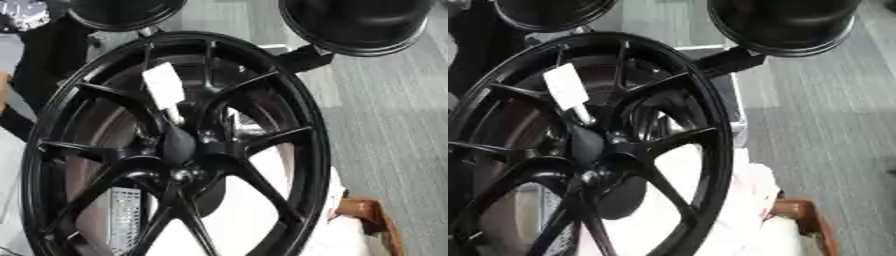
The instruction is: Pull the pin out of the wheel hub.
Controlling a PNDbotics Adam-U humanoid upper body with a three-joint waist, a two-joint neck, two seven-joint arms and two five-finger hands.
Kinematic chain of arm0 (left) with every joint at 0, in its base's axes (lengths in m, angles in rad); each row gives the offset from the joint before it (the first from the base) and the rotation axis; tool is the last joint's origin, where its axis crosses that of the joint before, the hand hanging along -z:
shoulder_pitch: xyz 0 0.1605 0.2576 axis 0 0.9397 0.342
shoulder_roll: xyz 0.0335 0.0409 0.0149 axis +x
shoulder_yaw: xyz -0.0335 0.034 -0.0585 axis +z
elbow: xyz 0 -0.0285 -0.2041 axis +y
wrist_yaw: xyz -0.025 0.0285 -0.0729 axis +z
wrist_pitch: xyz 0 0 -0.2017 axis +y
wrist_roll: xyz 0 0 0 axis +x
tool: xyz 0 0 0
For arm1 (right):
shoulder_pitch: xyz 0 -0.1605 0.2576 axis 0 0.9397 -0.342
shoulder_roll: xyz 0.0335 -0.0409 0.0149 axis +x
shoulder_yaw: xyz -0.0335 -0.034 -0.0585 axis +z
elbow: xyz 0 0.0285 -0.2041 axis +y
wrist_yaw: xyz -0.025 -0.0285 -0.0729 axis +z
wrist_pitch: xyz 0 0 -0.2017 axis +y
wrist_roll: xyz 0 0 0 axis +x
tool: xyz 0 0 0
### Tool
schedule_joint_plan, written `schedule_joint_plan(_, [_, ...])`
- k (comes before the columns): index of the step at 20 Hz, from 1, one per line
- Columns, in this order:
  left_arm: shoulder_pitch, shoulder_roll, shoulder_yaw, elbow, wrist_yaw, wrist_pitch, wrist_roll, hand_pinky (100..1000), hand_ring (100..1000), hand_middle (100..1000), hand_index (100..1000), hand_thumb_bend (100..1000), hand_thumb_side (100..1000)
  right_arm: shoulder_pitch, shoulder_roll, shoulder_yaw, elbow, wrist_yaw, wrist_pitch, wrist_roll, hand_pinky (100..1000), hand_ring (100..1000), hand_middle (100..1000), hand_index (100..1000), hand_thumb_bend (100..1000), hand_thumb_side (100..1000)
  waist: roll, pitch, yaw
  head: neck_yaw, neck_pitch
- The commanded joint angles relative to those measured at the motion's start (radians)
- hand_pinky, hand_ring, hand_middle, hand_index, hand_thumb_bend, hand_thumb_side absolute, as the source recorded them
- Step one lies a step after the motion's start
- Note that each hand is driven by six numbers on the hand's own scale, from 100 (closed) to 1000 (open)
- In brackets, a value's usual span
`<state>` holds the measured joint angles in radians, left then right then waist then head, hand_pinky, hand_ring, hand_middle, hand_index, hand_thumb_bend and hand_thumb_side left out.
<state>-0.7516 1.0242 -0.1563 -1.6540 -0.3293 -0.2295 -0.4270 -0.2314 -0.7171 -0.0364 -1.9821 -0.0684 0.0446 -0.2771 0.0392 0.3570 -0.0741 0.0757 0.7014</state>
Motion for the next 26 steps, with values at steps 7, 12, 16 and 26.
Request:
schedule_joint_plan(7, [-0.080, 0.029, -0.079, 0.028, -0.081, -0.063, -0.176, 859, 793, 785, 874, 402, 669, -0.017, -0.050, 0.001, -0.018, 0.009, 0.000, 0.008, 892, 779, 719, 783, 100, 532, 0.015, -0.008, -0.013, 0.004, -0.034])
schedule_joint_plan(12, [-0.100, 0.022, -0.115, 0.027, -0.096, -0.093, -0.221, 866, 804, 788, 881, 448, 607, -0.021, -0.054, 0.007, -0.018, 0.010, 0.001, 0.013, 892, 779, 718, 783, 100, 538, 0.023, -0.002, -0.023, 0.007, -0.042])
schedule_joint_plan(16, [-0.119, 0.011, -0.130, 0.033, -0.086, -0.115, -0.246, 869, 802, 766, 870, 462, 511, -0.023, -0.055, 0.009, -0.018, 0.011, 0.003, 0.016, 892, 779, 718, 783, 100, 543, 0.030, 0.003, -0.028, 0.005, -0.046])
schedule_joint_plan(26, [-0.141, -0.011, -0.161, 0.027, -0.037, -0.161, -0.328, 877, 812, 786, 878, 490, 304, -0.029, -0.048, 0.016, -0.018, 0.006, 0.008, 0.018, 891, 776, 714, 780, 100, 554, 0.041, 0.012, -0.037, 0.012, -0.039])
